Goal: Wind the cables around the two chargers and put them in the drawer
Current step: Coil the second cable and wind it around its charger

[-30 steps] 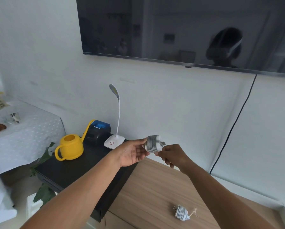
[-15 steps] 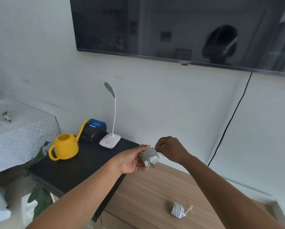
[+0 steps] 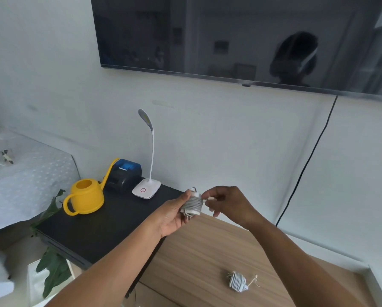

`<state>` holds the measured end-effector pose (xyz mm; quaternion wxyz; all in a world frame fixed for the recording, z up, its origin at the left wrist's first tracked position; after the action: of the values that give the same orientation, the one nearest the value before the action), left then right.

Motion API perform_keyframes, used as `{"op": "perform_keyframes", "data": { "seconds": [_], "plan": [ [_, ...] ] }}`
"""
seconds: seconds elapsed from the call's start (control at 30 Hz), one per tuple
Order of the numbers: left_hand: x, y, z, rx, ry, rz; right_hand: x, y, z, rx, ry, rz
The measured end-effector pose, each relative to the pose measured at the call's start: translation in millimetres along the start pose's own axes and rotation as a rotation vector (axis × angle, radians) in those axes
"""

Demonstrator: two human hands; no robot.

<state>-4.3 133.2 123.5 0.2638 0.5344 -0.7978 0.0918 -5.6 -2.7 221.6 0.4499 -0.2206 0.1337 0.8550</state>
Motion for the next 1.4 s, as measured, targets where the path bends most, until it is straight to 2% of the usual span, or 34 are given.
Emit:
{"op": "perform_keyframes", "data": {
  "seconds": [0.13, 0.27, 0.37, 0.47, 0.63, 0.73, 0.83, 0.97, 1.1, 1.27, 1.4],
  "plan": [
    [6, 1, -9, 0.053, -0.054, 0.079, 5, 7, 12, -0.065, -0.164, 0.083],
    [11, 4, -18, 0.097, -0.114, 0.101, 2, 8, 15, -0.087, -0.206, 0.091],
    [11, 7, -20, 0.105, -0.155, 0.102, -4, 9, 19, -0.127, -0.224, 0.029],
    [14, 9, -21, 0.105, -0.167, 0.099, -12, 9, 18, -0.146, -0.351, -0.067],
    [21, 12, -26, 0.132, -0.183, 0.110, -13, 5, 9, -0.087, -0.502, -0.115],
    [22, 13, -29, 0.139, -0.215, 0.091, -15, 5, 11, -0.053, -0.332, -0.168],
    [26, 14, -30, 0.144, -0.251, 0.086, -20, 5, 15, 0.016, -0.021, -0.246],
    [33, 17, -32, 0.141, -0.301, 0.087, -14, 2, 26, 0.033, 0.258, -0.201],
    [35, 20, -35, 0.156, -0.356, 0.057, -17, 2, 29, 0.054, 0.274, -0.203],
    [34, 24, -44, 0.171, -0.495, -0.032, -19, 1, 25, 0.060, 0.163, -0.288],
    [33, 24, -44, 0.178, -0.511, -0.061, -18, 1, 26, 0.009, 0.098, -0.298]
  ]
}}
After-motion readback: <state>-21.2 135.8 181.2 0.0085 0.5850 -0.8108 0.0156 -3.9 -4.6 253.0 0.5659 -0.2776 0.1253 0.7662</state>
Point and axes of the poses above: each hand's wrist, its own y-axis away from the middle knuckle, its own x-axis out of the palm, z = x × y, the point moved 9 cm from there along -y, towards the middle knuckle, and after that the axes turned 12 degrees about z, right-handed, at the moved point
